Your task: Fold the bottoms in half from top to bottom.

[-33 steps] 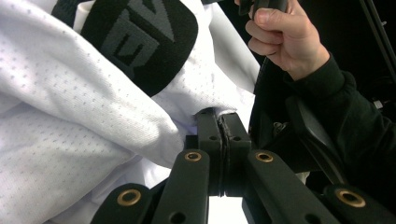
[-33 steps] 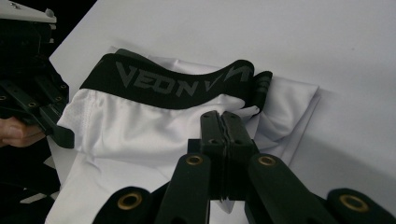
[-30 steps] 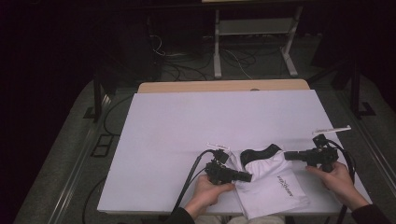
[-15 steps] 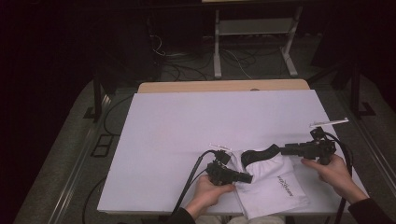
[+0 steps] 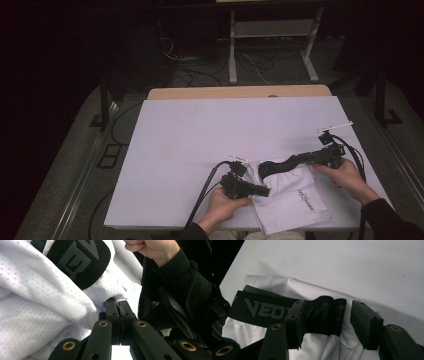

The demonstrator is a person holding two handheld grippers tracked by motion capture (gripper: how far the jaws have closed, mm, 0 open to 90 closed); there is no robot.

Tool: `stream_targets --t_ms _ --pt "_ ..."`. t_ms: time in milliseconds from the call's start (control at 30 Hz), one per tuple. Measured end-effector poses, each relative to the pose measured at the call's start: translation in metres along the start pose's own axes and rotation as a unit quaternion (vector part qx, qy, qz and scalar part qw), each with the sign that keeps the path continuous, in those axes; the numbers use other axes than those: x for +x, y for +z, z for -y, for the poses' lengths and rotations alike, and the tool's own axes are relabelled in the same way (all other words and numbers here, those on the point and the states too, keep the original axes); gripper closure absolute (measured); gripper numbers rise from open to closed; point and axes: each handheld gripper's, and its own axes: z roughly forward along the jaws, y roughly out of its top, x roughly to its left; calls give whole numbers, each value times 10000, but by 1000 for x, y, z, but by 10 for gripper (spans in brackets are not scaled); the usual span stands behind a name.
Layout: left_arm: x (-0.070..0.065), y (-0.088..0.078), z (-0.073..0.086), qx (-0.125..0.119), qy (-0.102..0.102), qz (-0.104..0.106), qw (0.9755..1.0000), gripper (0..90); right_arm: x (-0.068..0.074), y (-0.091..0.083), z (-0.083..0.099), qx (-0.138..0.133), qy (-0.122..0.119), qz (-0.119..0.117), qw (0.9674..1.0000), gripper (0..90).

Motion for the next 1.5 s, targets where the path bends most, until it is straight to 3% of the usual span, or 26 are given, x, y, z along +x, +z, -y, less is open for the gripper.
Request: stream_targets --t_ms 133,267,567,900,1200,1500 --pt "0 0 0 -1 -17 10 10000 877 -3 4 -1 73 33 -81 9999 456" --pt "0 1 0 -6 -23 11 10000 876 0 6 -4 193 -98 38 9998 493" --pt "0 0 0 -12 17 -12 10000 874 17 9 -2 402 -607 442 9964 711" --pt "0 -3 1 -33 19 -90 10000 862 23 -1 4 164 -920 374 9949 780" --pt "0 -6 1 15 108 -135 9998 767 30 -16 8 -320 -1278 124 9912 781" --pt "-8 -13 -1 -133 369 -427 9983 643 38 -30 12 -564 -1476 -88 9874 782"
